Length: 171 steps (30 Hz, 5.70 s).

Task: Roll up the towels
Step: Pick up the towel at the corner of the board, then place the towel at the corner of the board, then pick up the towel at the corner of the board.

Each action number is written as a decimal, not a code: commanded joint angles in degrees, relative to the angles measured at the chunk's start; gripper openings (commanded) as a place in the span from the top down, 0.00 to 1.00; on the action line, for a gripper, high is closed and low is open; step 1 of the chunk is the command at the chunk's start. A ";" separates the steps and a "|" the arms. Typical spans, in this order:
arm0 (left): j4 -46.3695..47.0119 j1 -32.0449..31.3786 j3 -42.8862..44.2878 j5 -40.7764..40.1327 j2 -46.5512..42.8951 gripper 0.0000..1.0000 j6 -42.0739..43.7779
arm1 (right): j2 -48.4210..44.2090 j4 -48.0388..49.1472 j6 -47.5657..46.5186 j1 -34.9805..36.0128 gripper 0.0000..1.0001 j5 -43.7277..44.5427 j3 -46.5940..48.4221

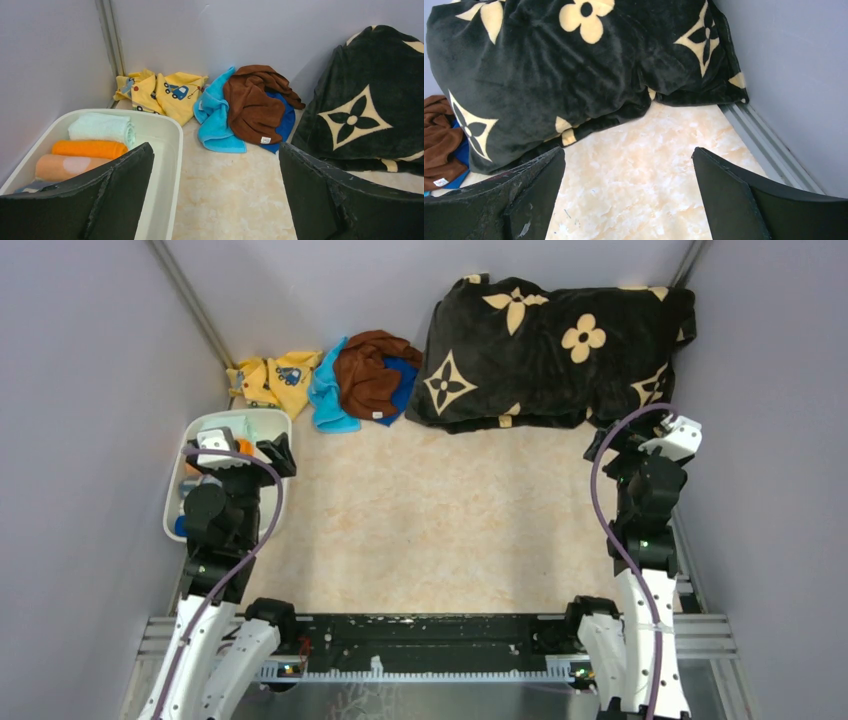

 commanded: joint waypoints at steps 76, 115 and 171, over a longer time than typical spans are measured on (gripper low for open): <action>0.66 3.19 68.70 24.26 89.03 1.00 10.48 | -7.07 10.01 -7.97 8.93 0.01 1.05 -12.63; -2.28 10.92 72.59 29.71 77.55 1.00 7.92 | -7.29 10.70 -7.96 8.93 0.01 -0.96 -12.49; -12.33 -2.19 41.13 -5.75 79.25 0.38 13.54 | -6.01 10.03 -8.65 8.88 0.01 -2.21 -12.38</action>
